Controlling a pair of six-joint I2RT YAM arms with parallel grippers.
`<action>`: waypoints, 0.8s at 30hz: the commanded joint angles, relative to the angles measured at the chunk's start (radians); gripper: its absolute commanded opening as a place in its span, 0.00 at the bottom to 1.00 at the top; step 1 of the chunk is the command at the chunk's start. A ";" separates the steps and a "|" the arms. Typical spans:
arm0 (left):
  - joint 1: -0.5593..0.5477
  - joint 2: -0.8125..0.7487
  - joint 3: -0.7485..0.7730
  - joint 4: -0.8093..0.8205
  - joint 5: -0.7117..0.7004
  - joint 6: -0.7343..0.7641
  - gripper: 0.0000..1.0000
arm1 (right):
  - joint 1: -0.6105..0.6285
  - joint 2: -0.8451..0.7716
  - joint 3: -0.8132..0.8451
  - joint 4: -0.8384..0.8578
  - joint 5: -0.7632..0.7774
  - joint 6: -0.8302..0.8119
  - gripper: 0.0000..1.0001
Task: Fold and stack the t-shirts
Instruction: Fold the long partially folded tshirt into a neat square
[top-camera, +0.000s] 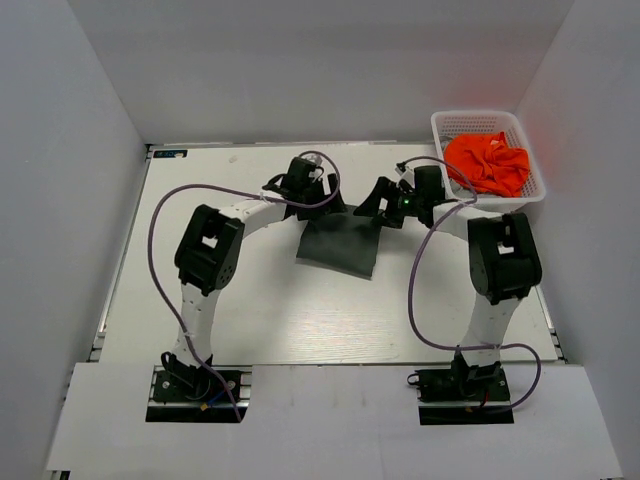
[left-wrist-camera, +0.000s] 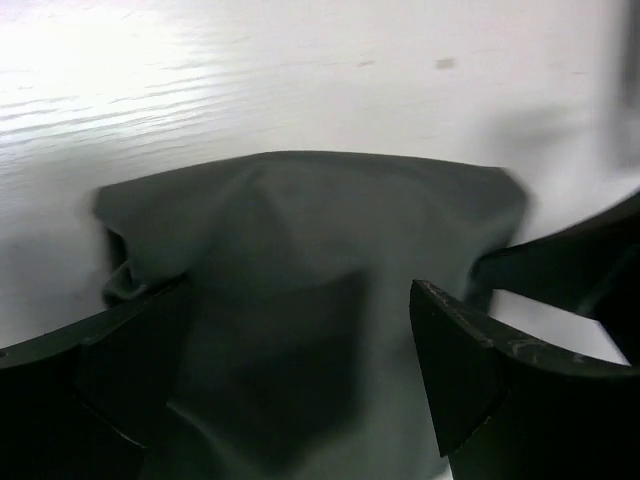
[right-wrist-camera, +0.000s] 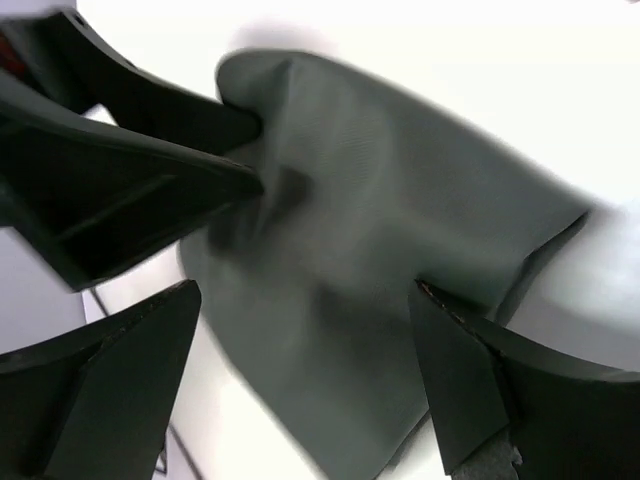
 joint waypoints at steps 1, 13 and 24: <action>0.019 0.049 0.026 0.026 -0.020 0.020 1.00 | -0.013 0.078 0.023 0.210 -0.005 0.074 0.90; 0.039 0.042 0.057 -0.086 -0.108 0.051 1.00 | -0.007 0.088 0.042 0.091 0.097 -0.039 0.90; 0.016 -0.294 -0.059 -0.040 -0.090 0.056 1.00 | 0.099 -0.328 -0.134 -0.037 0.091 -0.126 0.90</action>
